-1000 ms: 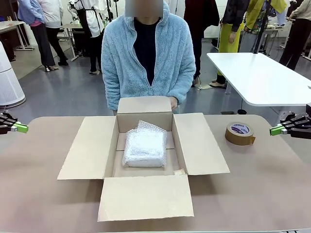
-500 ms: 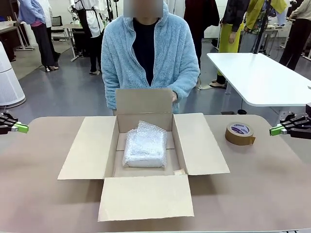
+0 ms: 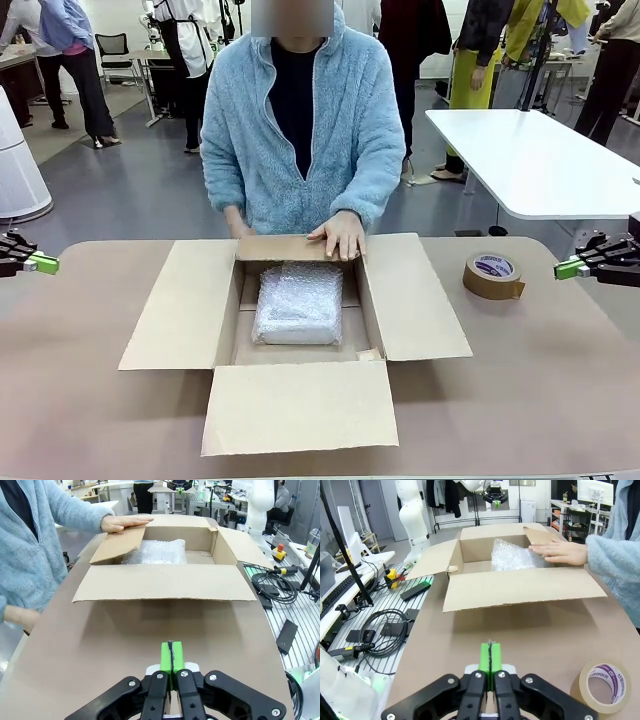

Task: Wrap the clocks to prevent damage.
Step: Push the right (or left) flap of the Package Box to close it.

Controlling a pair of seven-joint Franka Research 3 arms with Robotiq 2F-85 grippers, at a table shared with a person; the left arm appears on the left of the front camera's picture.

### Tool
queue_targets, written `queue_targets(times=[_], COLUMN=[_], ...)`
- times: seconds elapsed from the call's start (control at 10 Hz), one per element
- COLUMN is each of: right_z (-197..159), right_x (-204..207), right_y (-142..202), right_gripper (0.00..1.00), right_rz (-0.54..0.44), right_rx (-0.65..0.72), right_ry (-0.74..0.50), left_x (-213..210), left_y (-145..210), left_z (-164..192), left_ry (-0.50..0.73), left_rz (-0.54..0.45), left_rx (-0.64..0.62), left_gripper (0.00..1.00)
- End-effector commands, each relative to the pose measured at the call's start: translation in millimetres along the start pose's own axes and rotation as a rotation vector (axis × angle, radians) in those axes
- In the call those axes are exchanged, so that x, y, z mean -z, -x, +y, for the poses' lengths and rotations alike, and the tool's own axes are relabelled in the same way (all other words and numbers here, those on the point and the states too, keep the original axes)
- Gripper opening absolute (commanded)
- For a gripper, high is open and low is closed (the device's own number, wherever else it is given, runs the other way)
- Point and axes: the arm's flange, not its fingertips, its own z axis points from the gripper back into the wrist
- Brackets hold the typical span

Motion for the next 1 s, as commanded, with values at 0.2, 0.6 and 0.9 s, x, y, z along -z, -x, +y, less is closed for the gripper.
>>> queue_targets(times=[0.2, 0.6, 0.9], right_z=[-0.1, -0.1, -0.1], right_x=[0.2, 0.2, 0.2], right_y=[0.0, 0.0, 0.0], right_gripper=[0.01, 0.01, 0.01], right_rz=[-0.002, -0.002, -0.002], right_rx=[0.000, 0.000, 0.000], right_ry=[0.001, 0.001, 0.001], left_x=[-0.4, -0.4, -0.4], left_y=[0.2, 0.2, 0.2], left_z=[-1.6, -1.6, -1.6], left_ry=[0.002, 0.002, 0.002], left_rz=[-0.010, -0.010, -0.010], left_rx=[-0.001, -0.001, -0.001], left_gripper=[0.00, 0.00, 0.00])
